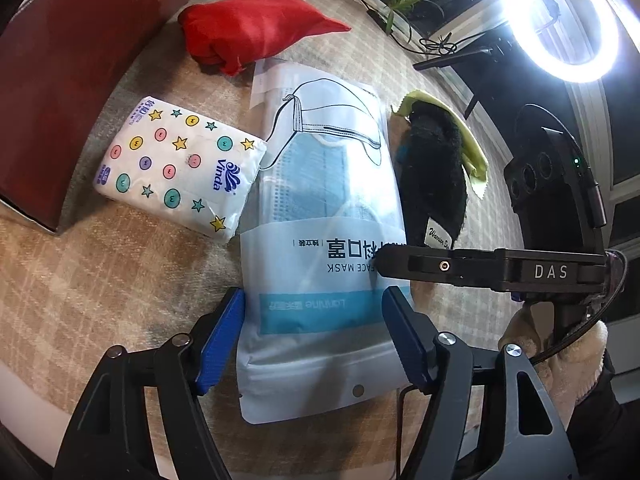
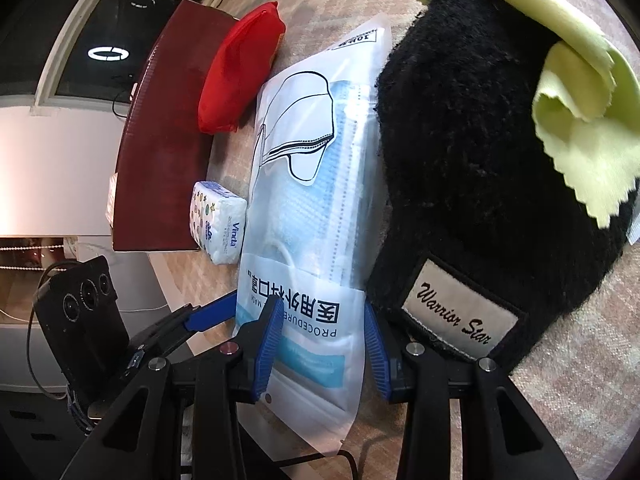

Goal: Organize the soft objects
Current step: 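Lift the mask bag off the floor with the right gripper, then carry the mask bag over the red box and lower it inside, then open the right gripper to release the mask bag and withdraw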

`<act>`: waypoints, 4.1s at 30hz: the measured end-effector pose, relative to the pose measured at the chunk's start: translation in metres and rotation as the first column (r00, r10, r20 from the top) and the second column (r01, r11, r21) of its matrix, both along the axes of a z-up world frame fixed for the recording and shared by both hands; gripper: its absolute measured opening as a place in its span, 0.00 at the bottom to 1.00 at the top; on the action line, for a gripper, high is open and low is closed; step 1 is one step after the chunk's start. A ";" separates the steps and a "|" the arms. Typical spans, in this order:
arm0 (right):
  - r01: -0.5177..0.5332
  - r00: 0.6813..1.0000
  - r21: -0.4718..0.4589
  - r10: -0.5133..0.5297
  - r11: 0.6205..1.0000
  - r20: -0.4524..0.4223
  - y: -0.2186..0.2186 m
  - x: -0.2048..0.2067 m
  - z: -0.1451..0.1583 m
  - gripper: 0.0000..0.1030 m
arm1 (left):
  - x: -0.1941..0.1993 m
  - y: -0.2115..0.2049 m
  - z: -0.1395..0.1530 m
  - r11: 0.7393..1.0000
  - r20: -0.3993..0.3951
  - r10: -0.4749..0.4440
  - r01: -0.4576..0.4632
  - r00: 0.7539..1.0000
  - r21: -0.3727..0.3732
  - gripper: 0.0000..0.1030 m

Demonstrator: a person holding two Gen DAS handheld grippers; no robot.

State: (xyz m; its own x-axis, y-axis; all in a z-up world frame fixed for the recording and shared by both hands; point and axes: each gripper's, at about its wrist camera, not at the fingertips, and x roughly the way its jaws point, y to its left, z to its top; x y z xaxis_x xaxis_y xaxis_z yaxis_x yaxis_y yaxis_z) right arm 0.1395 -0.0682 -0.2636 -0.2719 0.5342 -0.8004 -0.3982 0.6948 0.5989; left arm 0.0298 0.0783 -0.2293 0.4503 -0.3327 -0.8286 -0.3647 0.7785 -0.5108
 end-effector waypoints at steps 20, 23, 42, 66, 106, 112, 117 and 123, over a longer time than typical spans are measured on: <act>-0.013 0.998 0.058 0.009 0.998 0.068 -0.008 -0.012 0.035 0.36 | -0.021 -0.002 0.044 0.998 0.089 0.032 -0.036 0.995 0.042 0.41; -0.019 0.997 0.078 0.014 0.997 0.071 -0.009 -0.016 0.041 0.36 | -0.025 -0.001 0.052 0.998 0.105 0.044 -0.049 0.994 0.044 0.41; -0.010 0.985 0.123 -0.012 0.992 0.171 -0.028 -0.034 0.093 0.36 | -0.029 -0.022 0.096 0.996 0.205 -0.004 -0.014 0.979 0.087 0.41; -0.132 0.943 0.189 0.064 0.973 0.327 0.104 -0.040 0.165 0.36 | -0.051 0.094 0.142 0.974 0.337 0.109 -0.169 0.935 0.153 0.41; -0.226 0.931 0.059 0.198 0.972 0.306 0.261 0.002 0.104 0.46 | -0.032 0.215 0.091 0.938 0.225 0.290 -0.324 0.930 0.128 0.43; -0.236 0.922 0.065 0.202 0.970 0.331 0.255 0.000 0.109 0.47 | -0.035 0.211 0.101 0.935 0.256 0.273 -0.319 0.927 0.156 0.43; -0.248 0.908 0.068 0.207 0.966 0.365 0.253 -0.006 0.118 0.48 | -0.038 0.208 0.105 0.933 0.267 0.276 -0.323 0.924 0.155 0.43; -0.237 0.906 0.083 0.189 0.968 0.379 0.244 -0.005 0.128 0.49 | -0.045 0.204 0.109 0.930 0.274 0.286 -0.335 0.918 0.151 0.43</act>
